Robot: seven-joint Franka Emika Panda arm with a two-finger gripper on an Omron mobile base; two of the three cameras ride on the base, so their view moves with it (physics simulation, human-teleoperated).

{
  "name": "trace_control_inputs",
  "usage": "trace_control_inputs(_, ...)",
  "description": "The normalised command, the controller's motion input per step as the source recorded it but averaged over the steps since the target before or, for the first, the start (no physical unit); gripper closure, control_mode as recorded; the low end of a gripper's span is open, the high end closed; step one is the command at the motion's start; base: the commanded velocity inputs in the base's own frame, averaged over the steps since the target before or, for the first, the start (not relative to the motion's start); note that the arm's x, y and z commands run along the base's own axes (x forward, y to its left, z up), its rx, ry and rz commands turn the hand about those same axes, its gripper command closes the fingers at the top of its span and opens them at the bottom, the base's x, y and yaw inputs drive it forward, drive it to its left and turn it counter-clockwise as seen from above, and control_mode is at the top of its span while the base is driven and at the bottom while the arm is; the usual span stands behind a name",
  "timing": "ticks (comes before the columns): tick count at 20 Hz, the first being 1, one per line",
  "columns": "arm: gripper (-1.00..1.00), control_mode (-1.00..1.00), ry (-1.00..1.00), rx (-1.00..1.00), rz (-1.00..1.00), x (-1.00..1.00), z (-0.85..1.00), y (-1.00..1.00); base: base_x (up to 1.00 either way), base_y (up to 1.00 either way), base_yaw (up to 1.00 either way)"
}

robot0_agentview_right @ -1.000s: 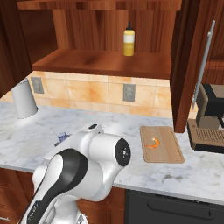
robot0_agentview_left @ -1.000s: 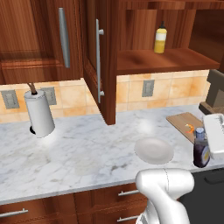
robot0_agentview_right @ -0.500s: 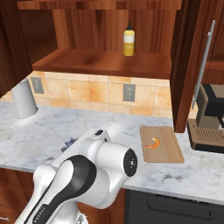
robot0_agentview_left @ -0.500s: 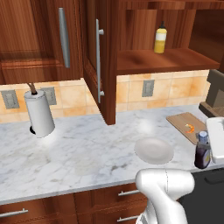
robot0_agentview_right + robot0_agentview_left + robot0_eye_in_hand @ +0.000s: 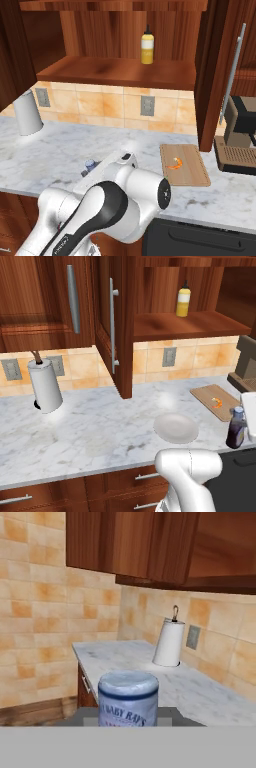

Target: Pick the shrimp from the plate and place it on the cutting board. Then pick the condiment bottle from the cabinet and place it next to the cutting board.

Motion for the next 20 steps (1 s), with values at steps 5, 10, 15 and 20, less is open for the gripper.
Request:
trace_control_inputs(5,1.00,-1.00,0.00,0.09,0.00,0.21,-0.19,-0.22,0.00,0.00,0.00)
trace_control_inputs(10,1.00,-1.00,-0.03,0.06,0.00,0.14,-0.15,-0.17,0.00,0.00,0.00)
trace_control_inputs(15,1.00,-1.00,-0.01,0.01,0.00,0.09,-0.12,-0.12,0.00,0.00,0.00)
trace_control_inputs(20,1.00,-1.00,-0.03,0.01,0.00,0.13,-0.15,-0.10,0.00,0.00,0.00)
